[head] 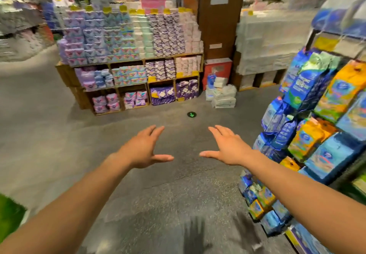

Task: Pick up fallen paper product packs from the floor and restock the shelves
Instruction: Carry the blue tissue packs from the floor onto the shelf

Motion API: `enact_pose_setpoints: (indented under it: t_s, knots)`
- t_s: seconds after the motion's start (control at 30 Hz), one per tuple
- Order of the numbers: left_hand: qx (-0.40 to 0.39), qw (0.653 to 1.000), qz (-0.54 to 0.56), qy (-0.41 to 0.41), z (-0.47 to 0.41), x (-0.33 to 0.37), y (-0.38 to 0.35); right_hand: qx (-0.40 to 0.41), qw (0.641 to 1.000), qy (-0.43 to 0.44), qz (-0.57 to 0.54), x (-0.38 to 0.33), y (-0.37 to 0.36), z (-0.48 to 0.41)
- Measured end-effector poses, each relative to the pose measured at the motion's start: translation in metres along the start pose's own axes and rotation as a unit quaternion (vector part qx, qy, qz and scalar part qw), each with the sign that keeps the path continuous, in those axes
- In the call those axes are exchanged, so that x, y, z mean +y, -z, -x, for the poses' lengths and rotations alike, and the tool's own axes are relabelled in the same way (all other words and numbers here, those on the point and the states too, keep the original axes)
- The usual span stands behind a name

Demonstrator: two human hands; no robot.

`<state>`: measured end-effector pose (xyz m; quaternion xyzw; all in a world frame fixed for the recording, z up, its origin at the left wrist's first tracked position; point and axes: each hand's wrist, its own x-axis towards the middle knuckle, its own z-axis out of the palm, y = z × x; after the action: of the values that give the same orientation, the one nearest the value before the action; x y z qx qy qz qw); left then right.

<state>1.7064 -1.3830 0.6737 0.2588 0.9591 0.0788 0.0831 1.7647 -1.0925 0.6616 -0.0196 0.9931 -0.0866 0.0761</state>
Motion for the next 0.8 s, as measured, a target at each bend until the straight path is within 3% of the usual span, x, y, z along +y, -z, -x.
enact_pose_setpoints:
  t_s: [0.2, 0.37, 0.5, 0.8]
  knots:
    - [-0.038, 0.997, -0.029, -0.063, -0.224, -0.002, -0.003, 0.007, 0.998, -0.055, -0.011, 0.101, 0.014, -0.162]
    - [-0.069, 0.996, -0.016, -0.058, -0.389, -0.007, 0.027, -0.008, 0.998, -0.059, -0.015, 0.178, 0.06, -0.311]
    - [-0.05, 0.997, 0.01, -0.051, -0.51, -0.023, 0.055, -0.018, 0.998, -0.06, -0.015, 0.224, 0.1, -0.423]
    - [-0.06, 0.995, 0.028, -0.069, -0.812, -0.075, 0.074, -0.032, 0.997, -0.071, -0.03, 0.33, 0.127, -0.705]
